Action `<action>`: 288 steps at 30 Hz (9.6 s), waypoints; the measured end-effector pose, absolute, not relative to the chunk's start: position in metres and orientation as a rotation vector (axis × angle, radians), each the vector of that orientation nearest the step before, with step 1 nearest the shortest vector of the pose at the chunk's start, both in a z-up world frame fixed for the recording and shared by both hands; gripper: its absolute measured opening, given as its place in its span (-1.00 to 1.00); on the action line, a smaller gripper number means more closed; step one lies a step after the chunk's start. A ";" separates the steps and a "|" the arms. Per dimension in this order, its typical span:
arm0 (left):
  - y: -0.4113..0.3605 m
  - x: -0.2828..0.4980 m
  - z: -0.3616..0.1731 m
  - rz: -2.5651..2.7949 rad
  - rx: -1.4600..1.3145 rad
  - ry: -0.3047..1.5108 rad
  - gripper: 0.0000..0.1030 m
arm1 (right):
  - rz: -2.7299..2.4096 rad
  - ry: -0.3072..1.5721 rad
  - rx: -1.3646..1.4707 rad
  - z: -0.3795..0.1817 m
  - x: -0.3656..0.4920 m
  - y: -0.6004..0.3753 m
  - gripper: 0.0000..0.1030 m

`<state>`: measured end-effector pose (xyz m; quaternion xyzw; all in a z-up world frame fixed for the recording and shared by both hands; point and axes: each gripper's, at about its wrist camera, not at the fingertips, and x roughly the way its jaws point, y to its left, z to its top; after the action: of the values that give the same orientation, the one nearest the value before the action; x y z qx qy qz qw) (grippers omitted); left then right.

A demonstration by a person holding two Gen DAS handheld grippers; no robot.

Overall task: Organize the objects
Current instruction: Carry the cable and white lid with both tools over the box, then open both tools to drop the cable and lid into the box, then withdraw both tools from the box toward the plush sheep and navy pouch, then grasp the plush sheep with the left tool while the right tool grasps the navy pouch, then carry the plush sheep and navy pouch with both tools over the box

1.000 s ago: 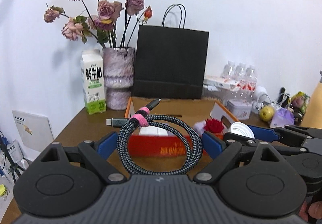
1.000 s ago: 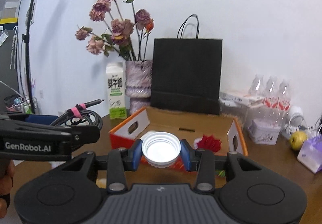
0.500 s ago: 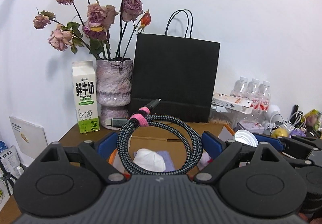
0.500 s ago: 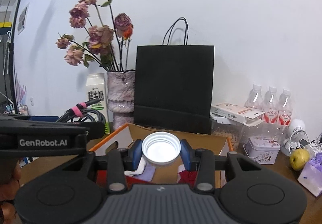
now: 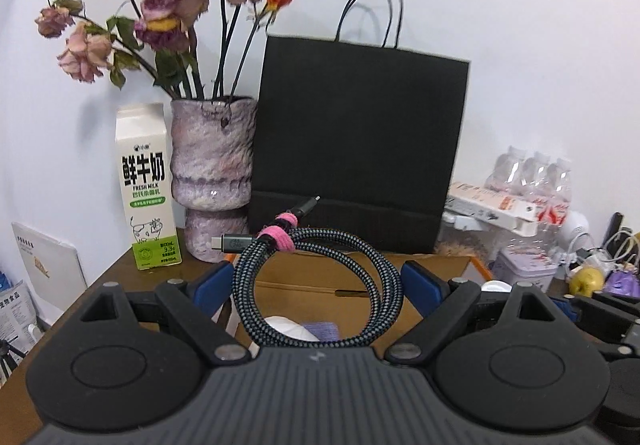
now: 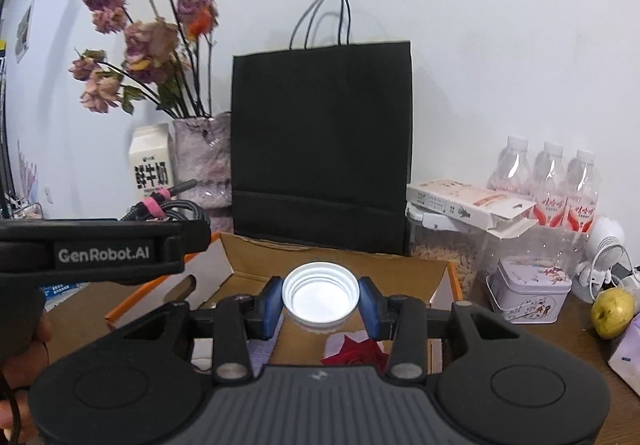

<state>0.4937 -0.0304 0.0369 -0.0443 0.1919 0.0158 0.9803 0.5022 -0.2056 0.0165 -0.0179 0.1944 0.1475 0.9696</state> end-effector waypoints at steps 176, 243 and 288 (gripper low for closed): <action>-0.026 0.234 -0.037 0.040 -0.011 0.656 1.00 | 0.281 0.553 -0.059 -0.079 0.267 -0.258 0.19; -0.068 0.287 -0.061 -0.017 0.075 0.557 0.01 | 0.142 0.365 -0.039 -0.068 0.247 -0.266 0.19; -0.036 0.299 0.017 0.029 0.031 0.409 0.01 | 0.206 0.269 0.009 0.003 0.293 -0.203 0.19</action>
<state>0.2986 -0.0356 0.0172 0.0153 0.2028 0.0146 0.9790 0.2929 -0.2026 0.0027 0.0043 0.1341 0.1025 0.9856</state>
